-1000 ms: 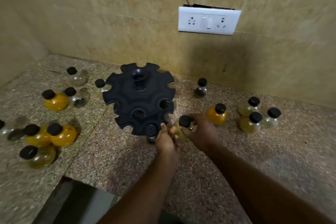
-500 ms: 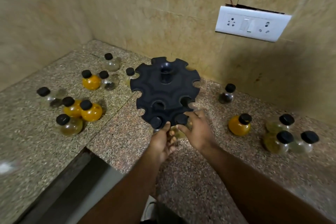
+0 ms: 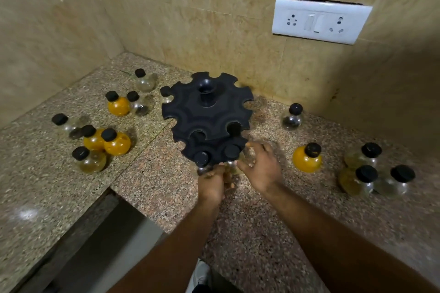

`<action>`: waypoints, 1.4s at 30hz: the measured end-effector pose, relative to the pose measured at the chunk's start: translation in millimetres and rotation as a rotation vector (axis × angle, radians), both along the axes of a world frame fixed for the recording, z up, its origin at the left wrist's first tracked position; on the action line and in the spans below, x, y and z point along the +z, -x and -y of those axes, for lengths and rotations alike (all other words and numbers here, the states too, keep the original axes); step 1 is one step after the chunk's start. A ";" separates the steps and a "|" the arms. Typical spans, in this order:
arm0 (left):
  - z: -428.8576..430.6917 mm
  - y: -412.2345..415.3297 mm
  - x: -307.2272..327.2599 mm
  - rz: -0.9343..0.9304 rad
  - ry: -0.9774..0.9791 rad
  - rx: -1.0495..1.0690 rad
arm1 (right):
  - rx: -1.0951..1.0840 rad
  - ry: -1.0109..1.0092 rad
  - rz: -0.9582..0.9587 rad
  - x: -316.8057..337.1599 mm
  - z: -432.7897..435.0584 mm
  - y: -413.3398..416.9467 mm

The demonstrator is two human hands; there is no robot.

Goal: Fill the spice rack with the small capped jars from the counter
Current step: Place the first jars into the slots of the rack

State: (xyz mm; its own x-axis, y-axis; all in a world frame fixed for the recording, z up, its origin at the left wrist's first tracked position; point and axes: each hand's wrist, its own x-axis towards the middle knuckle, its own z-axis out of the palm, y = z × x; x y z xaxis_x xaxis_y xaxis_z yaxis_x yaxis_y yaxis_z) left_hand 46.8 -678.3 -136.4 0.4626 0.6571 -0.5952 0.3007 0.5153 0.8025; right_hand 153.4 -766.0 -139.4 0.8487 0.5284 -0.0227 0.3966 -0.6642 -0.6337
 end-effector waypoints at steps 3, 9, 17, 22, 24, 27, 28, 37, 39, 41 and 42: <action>21.9 -5.4 -16.7 -0.025 -0.083 -0.098 | -0.124 0.028 0.060 -8.4 32.7 -1.4; 56.3 -50.0 -45.4 -0.073 -0.757 -0.764 | -0.516 -0.150 0.050 -27.3 89.7 -22.7; 65.6 -109.0 -53.2 -0.420 -1.080 -1.360 | -0.496 -0.192 -0.110 -34.6 113.4 -73.3; 67.2 -122.9 -51.0 -0.574 -1.052 -1.494 | -0.425 -0.164 -0.091 -41.3 119.7 -88.1; 67.2 -125.1 -52.6 -0.584 -1.046 -1.491 | -0.393 -0.165 -0.079 -42.1 119.7 -92.7; 63.8 -127.3 -60.0 -0.534 -1.019 -1.449 | -0.354 -0.178 -0.048 -43.1 118.1 -96.2; 63.3 -127.7 -59.4 -0.466 -0.983 -1.362 | -0.346 -0.189 -0.045 -41.8 116.1 -96.9; 47.8 -127.4 -31.9 0.016 0.237 0.256 | -0.148 -0.202 -0.025 -21.8 89.5 -88.9; 45.8 -115.6 -27.0 0.041 0.265 0.320 | -0.041 -0.183 -0.060 -19.3 78.9 -84.7; 41.8 -100.5 -23.2 0.041 0.254 0.397 | 0.071 -0.132 -0.083 -17.8 65.1 -76.5; 41.0 -93.9 -21.5 0.051 0.253 0.416 | 0.121 -0.112 -0.092 -16.4 58.7 -71.8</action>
State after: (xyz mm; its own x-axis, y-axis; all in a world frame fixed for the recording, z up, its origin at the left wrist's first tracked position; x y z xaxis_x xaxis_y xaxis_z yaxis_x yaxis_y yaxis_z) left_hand 140.7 -719.3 -157.9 0.2244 0.6303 -0.7432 -0.0085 0.7639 0.6453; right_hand 225.3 -824.7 -155.8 0.7761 0.6298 -0.0325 0.4062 -0.5386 -0.7382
